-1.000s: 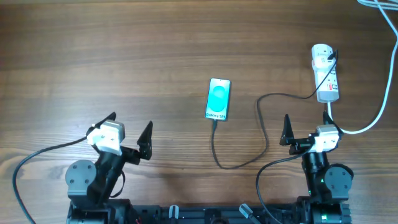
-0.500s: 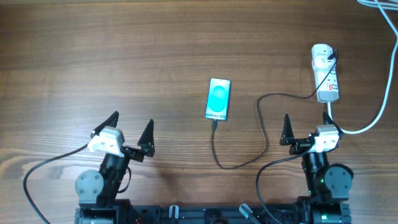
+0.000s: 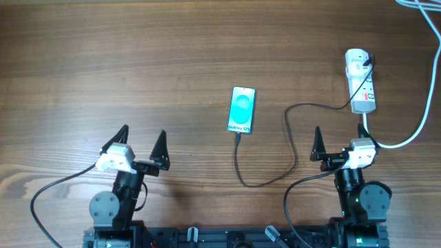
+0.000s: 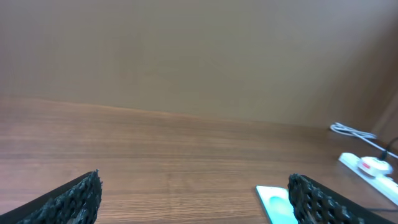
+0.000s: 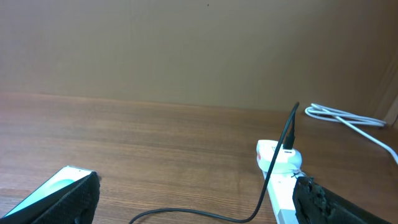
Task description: Plug charger to phone and switch on socket
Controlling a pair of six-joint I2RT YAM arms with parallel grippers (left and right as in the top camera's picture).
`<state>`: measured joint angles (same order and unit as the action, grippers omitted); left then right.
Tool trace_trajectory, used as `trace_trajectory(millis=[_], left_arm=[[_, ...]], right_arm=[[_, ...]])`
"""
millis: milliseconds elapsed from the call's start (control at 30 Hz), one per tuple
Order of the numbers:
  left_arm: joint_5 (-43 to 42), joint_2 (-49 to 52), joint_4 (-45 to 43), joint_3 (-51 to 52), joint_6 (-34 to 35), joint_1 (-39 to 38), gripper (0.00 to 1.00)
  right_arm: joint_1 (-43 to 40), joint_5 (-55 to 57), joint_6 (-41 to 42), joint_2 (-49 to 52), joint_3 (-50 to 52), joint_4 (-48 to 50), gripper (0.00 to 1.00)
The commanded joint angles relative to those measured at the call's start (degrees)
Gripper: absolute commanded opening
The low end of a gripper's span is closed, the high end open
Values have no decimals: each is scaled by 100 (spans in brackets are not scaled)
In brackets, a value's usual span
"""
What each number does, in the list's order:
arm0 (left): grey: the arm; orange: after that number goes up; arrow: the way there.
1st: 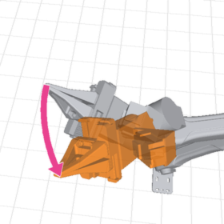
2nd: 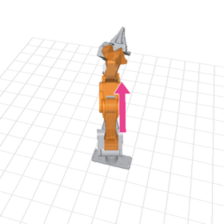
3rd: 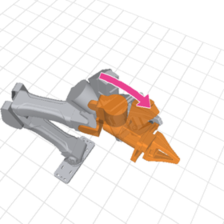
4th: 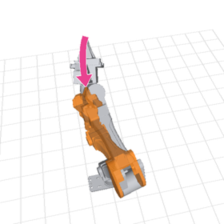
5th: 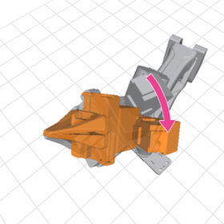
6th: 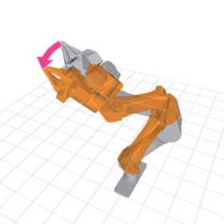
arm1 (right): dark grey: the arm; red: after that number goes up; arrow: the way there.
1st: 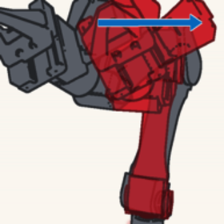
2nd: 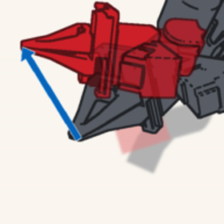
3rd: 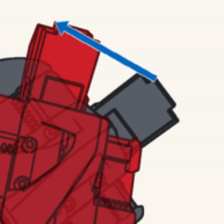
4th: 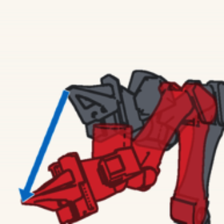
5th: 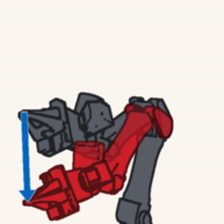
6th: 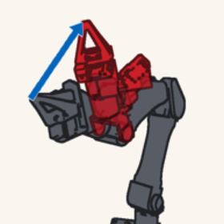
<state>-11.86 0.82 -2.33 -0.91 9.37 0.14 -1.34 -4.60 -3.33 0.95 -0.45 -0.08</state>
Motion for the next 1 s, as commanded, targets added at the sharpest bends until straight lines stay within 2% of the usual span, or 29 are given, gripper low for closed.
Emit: trace_trajectory(millis=[0, 33, 167, 300, 467, 967], left_arm=[[142, -66, 308, 57, -146, 205, 100], [149, -66, 546, 57, -391, 201, 100], [249, -66, 603, 57, -1134, 186, 100], [382, -66, 623, 57, -1178, 181, 100], [951, -66, 680, 57, -1172, -39, 100], [1047, -66, 686, 59, -1003, 87, 100]], right_arm=[[-24, 79, -76, -74, 15, 17, 100], [-24, 76, -76, -74, 15, 15, 100], [-24, 76, -76, -74, 15, 17, 99], [-24, 76, -76, -74, 15, 17, 100], [-24, 76, -76, -74, 15, 17, 100], [-24, 76, -76, -74, 15, 17, 99]])
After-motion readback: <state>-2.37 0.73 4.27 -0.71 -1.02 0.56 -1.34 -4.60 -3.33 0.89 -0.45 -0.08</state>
